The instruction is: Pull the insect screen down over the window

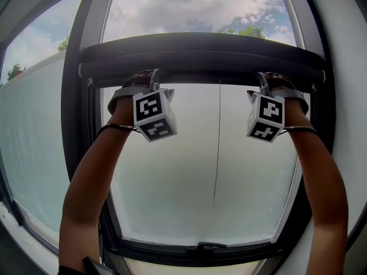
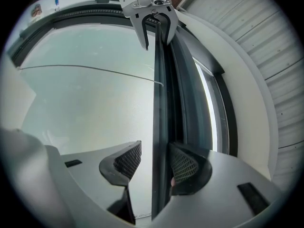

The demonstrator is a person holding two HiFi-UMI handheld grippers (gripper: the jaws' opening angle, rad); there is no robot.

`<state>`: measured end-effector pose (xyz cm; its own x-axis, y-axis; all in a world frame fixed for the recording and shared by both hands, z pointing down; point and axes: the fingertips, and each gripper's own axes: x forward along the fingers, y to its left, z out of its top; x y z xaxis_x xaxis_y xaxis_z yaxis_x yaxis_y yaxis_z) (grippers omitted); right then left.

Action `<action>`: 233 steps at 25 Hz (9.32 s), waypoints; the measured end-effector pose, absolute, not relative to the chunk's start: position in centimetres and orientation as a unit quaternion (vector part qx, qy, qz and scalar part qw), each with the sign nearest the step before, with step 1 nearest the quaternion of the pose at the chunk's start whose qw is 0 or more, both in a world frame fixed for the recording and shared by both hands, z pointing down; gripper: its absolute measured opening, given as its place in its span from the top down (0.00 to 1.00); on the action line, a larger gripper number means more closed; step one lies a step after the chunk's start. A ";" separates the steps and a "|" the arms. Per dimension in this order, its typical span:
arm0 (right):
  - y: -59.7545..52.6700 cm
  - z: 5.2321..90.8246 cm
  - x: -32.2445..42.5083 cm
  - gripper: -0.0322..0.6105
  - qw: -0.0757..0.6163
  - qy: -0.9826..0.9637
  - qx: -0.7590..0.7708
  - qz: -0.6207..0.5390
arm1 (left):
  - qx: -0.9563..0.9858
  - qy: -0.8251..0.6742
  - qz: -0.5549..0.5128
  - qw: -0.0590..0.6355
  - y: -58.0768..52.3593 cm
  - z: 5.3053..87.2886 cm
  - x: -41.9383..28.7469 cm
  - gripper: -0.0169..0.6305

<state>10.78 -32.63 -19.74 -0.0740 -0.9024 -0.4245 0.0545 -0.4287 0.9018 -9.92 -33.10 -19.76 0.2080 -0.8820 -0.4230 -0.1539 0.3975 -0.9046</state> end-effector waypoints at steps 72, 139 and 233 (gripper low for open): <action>-32.0 -14.9 10.7 0.61 0.480 -0.473 0.481 -0.561 | -0.550 0.471 -0.413 0.552 -32.1 -15.2 -10.6 0.70; -33.2 10.2 11.0 0.91 0.530 -0.557 0.408 -0.492 | -0.640 0.395 -0.489 0.442 -33.7 11.1 -11.0 0.95; -31.2 39.5 11.7 0.92 0.594 -0.634 0.315 -0.381 | -0.703 0.315 -0.544 0.333 -31.7 40.1 -10.5 0.95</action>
<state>11.65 -31.21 39.54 -0.0950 -0.8529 0.5134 0.0523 0.5108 0.8581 -10.48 -31.68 40.06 0.2110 -0.8048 0.5548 -0.0806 -0.5800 -0.8107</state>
